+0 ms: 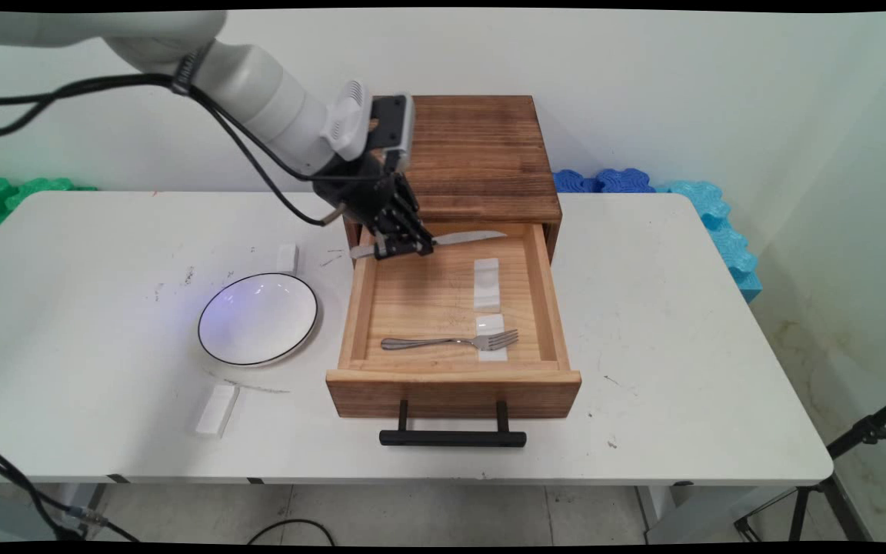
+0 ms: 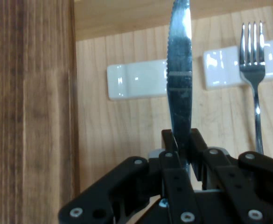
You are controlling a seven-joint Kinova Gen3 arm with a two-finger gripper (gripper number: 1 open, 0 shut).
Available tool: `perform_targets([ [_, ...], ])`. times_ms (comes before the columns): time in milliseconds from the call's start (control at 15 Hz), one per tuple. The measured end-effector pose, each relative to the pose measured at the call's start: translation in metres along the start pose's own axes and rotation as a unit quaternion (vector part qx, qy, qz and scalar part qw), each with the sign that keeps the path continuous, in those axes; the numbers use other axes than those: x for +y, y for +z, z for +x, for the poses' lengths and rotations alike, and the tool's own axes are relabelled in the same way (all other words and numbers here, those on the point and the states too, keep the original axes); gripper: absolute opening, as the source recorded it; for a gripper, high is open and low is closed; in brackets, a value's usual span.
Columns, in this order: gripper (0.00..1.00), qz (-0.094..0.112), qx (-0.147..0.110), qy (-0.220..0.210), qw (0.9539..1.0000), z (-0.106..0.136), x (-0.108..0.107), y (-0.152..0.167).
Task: Place the picked object into the drawer
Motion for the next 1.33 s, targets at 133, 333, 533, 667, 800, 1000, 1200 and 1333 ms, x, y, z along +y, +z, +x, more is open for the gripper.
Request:
perform_targets([
  [133, 0.0, 0.002, 0.0, 0.0, 1.0, 0.006, 0.001, 0.01],
  [333, 0.0, 0.004, -0.002, -0.002, 1.0, 0.013, 0.0, 0.025],
  [533, 0.0, 0.006, -0.002, -0.006, 1.0, 0.018, -0.001, 0.038],
  [667, 0.0, 0.008, -0.003, -0.011, 0.9999, 0.021, -0.003, 0.047],
  [800, 0.0, 0.01, -0.004, -0.016, 0.9998, 0.023, -0.005, 0.057],
  [1000, 0.0, 0.011, -0.007, -0.027, 0.9996, 0.024, -0.006, 0.071],
  [1200, 0.0, 0.011, -0.01, -0.038, 0.9992, 0.025, -0.006, 0.082],
  [1333, 0.0, 0.012, -0.012, -0.045, 0.9988, 0.024, -0.007, 0.089],
])
